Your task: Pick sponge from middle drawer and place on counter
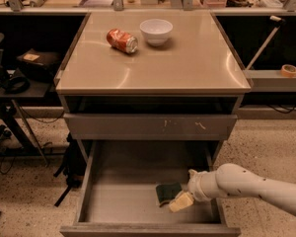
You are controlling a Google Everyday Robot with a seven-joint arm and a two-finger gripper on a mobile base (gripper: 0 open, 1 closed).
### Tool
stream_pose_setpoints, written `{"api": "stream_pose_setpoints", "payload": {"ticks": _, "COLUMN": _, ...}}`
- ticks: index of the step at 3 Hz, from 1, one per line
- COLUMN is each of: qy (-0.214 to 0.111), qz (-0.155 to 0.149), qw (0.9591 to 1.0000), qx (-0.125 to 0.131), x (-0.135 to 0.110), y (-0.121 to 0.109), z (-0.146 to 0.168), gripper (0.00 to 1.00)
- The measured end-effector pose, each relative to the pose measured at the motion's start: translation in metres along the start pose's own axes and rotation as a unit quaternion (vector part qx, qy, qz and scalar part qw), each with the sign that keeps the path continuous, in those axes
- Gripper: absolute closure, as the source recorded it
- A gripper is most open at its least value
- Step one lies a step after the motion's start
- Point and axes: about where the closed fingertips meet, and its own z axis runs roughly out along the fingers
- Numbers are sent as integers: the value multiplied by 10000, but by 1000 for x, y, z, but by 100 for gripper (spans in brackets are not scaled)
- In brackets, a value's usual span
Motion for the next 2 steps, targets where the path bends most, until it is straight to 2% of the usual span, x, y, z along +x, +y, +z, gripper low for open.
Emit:
{"api": "stream_pose_setpoints", "payload": {"ticks": 1, "qy": -224, "qz": 10, "qw": 9997, "qx": 17, "x": -15, "y": -14, "z": 4, "gripper": 0}}
{"api": "stream_pose_setpoints", "payload": {"ticks": 2, "qy": -490, "qz": 119, "qw": 9987, "qx": -103, "x": -24, "y": -18, "z": 21, "gripper": 0}}
